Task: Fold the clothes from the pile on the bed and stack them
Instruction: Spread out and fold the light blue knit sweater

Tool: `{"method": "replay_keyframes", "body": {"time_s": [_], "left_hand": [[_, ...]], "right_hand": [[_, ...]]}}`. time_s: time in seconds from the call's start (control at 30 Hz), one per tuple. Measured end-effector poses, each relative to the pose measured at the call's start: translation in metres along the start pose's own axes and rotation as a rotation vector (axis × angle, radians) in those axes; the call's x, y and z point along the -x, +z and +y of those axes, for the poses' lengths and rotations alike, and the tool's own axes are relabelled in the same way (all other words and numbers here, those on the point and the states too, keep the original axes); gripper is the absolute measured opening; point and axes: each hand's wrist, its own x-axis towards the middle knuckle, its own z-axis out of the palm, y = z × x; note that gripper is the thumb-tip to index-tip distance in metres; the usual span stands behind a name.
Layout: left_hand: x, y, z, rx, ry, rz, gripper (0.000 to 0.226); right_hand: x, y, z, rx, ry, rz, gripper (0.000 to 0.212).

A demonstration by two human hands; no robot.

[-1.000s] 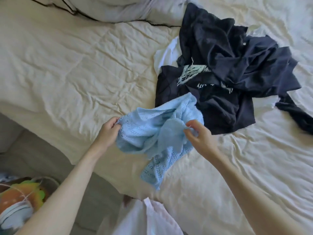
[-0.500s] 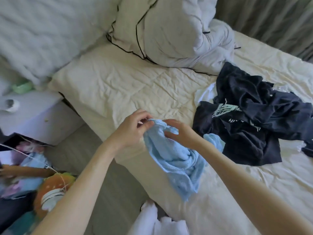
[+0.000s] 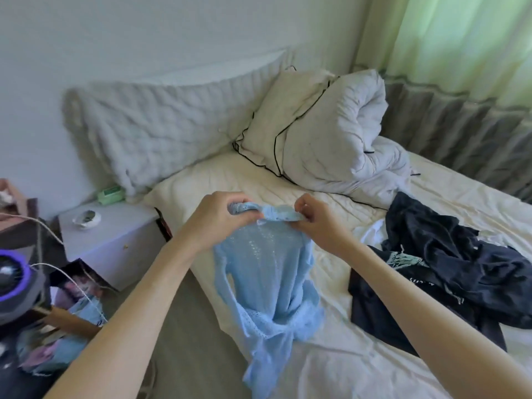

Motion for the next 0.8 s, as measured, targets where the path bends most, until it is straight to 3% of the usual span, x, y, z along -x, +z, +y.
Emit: {"method": "replay_keyframes", "body": {"time_s": [0.1,0.23,0.3,0.37,0.47,0.6,0.8], "left_hand": [[-0.003,-0.02,0.023,0.129,0.127,0.194,0.014],[0.0,-0.033,0.051,0.125,0.23,0.254,0.02],[0.002,-0.039,0.058,0.149,0.249,0.305,0.019],[0.003,-0.048,0.062,0.198,0.262,0.387,0.016],[0.003,-0.069,0.06,0.193,0.263,0.487,0.012],[0.004,-0.096,0.045,0.15,0.248,0.531,0.021],[0.008,-0.108,0.012,0.045,0.099,0.38,0.021]], "right_hand": [[0.0,-0.006,-0.014,0.171,-0.073,0.023,0.024],[0.005,-0.012,-0.016,0.363,-0.096,0.035,0.023],[0.008,-0.012,-0.013,0.399,-0.067,0.029,0.005],[0.011,-0.009,-0.007,0.396,0.003,0.008,0.015],[0.017,-0.013,0.007,0.404,0.077,-0.006,0.009],[0.025,-0.043,0.016,0.196,0.203,0.034,0.011],[0.025,-0.098,-0.005,-0.314,0.182,0.154,0.008]]}}
